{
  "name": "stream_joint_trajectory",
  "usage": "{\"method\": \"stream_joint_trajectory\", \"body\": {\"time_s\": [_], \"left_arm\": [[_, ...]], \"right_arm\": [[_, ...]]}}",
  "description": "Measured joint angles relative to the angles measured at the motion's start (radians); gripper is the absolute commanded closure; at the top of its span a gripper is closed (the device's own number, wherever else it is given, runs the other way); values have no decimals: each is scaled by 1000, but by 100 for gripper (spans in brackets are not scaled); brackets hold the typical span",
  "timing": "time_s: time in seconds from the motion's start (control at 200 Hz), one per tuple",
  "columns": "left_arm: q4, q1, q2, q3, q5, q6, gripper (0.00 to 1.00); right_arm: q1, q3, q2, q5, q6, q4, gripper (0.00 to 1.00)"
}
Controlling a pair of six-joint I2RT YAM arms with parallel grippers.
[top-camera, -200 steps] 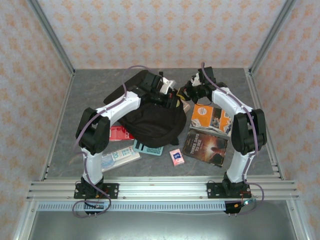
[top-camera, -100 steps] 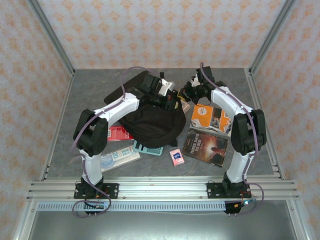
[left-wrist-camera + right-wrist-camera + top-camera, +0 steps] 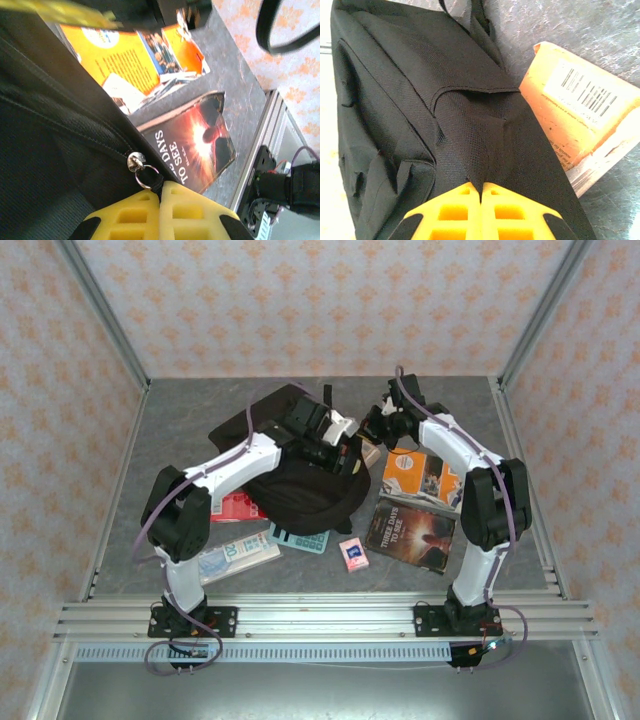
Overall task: Pack the student bag
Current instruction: Unzip the student bag at the top-center of the table.
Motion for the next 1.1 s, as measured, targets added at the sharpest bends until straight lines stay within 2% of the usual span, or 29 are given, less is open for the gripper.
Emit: {"method": "stream_joint_trajectory", "body": {"time_s": [0.3, 0.676, 0.836, 0.886, 0.941, 1.101], "left_arm": [[-153, -10, -66, 2, -40, 64, 100], [-232, -10, -182, -18, -126, 109, 100], [-237, -10, -185, -25, -141, 107, 100], [-240, -10, -183, -22, -141, 103, 100], [-244, -10, -171, -9, -140, 95, 100], [-243, -13, -100, 76, -139, 70, 100]], "right_arm": [[1, 17, 0, 72, -25, -27, 100], [-2, 203, 77, 126, -40, -114, 100], [-2, 236, 98, 143, -56, -142, 56], [-2, 236, 96, 162, -58, -146, 46], [-3, 235, 93, 182, -52, -158, 42], [-3, 233, 43, 275, -24, -253, 41]]}}
